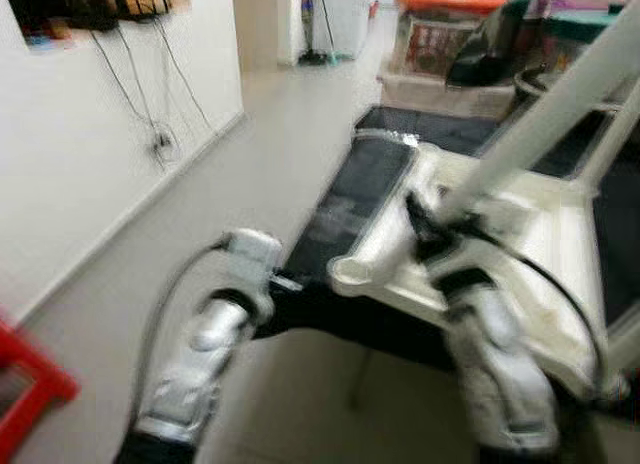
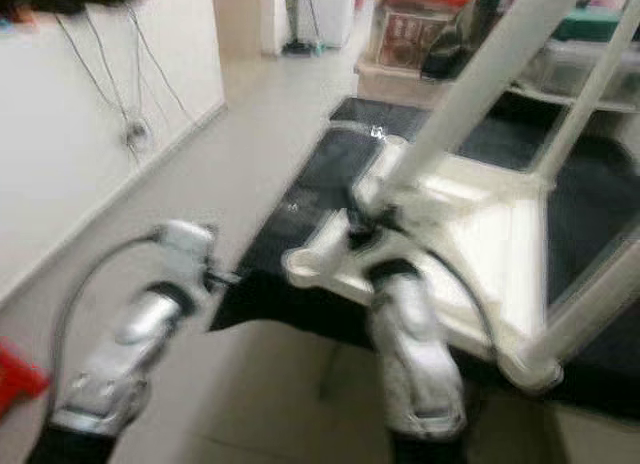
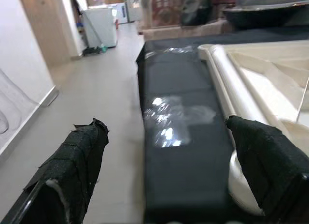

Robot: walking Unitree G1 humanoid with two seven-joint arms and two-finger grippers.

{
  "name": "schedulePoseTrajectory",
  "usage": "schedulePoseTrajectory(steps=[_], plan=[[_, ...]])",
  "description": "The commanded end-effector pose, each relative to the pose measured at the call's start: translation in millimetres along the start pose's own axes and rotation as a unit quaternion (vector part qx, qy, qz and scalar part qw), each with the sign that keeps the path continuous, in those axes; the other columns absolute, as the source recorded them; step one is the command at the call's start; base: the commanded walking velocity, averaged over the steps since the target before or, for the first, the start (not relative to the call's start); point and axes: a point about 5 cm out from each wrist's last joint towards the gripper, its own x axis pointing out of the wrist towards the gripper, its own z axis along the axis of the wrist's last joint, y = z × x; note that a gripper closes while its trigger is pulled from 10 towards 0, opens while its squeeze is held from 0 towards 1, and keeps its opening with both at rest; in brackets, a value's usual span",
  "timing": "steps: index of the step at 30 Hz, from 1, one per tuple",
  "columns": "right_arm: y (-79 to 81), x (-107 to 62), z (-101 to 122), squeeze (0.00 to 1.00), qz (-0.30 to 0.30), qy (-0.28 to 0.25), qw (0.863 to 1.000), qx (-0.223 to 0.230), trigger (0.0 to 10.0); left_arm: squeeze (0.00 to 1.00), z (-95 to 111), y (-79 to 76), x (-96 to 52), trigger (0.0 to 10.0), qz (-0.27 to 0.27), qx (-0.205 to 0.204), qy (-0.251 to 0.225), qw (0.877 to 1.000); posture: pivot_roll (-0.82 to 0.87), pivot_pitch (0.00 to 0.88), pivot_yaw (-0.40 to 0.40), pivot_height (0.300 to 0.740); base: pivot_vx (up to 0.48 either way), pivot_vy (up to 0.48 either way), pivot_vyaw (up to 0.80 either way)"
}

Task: Building children table

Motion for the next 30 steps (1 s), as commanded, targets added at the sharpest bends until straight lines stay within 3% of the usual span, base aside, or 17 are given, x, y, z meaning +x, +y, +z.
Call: schedulePoseTrajectory(steps=[1, 18, 22, 26, 30], plan=[[-0.5, 0.7, 6.8, 0.00, 0.003, -0.017, 1.000, -0.003, 10.0, 0.00, -0.5, -5.4, 2.3, 10.0, -0.006, -0.001, -0.001, 1.000, 0.13, 0.000, -0.058, 0.740, 0.382, 0.000, 0.00], [-5.4, 5.5, 11.2, 0.00, -0.005, -0.021, 1.000, 0.003, 10.0, 0.00, -3.1, -1.7, 3.9, 10.0, 0.014, -0.007, 0.005, 1.000, 0.13, 0.000, -0.060, 0.740, 0.000, 0.000, 0.07], [-8.1, 6.5, 9.5, 0.00, 0.007, -0.013, 1.000, -0.007, 10.0, 0.00, -4.4, -3.7, 2.0, 10.0, 0.007, -0.010, 0.009, 1.000, 0.14, 0.000, -0.062, 0.740, 0.000, 0.000, 0.80], [-15.8, 11.0, 4.9, 0.00, 0.005, 0.006, 1.000, -0.017, 10.0, 0.00, -10.1, -10.2, -7.4, 10.0, -0.015, -0.018, 0.021, 0.999, 0.14, 0.000, -0.064, 0.740, 0.000, 0.000, 0.80], [-33.4, 16.2, 3.5, 0.00, -0.016, 0.026, 0.999, -0.024, 10.0, 0.00, -13.9, -23.0, -22.6, 10.0, -0.045, -0.029, 0.034, 0.998, 0.14, 0.000, -0.068, 0.740, 0.000, 0.000, 0.00]])
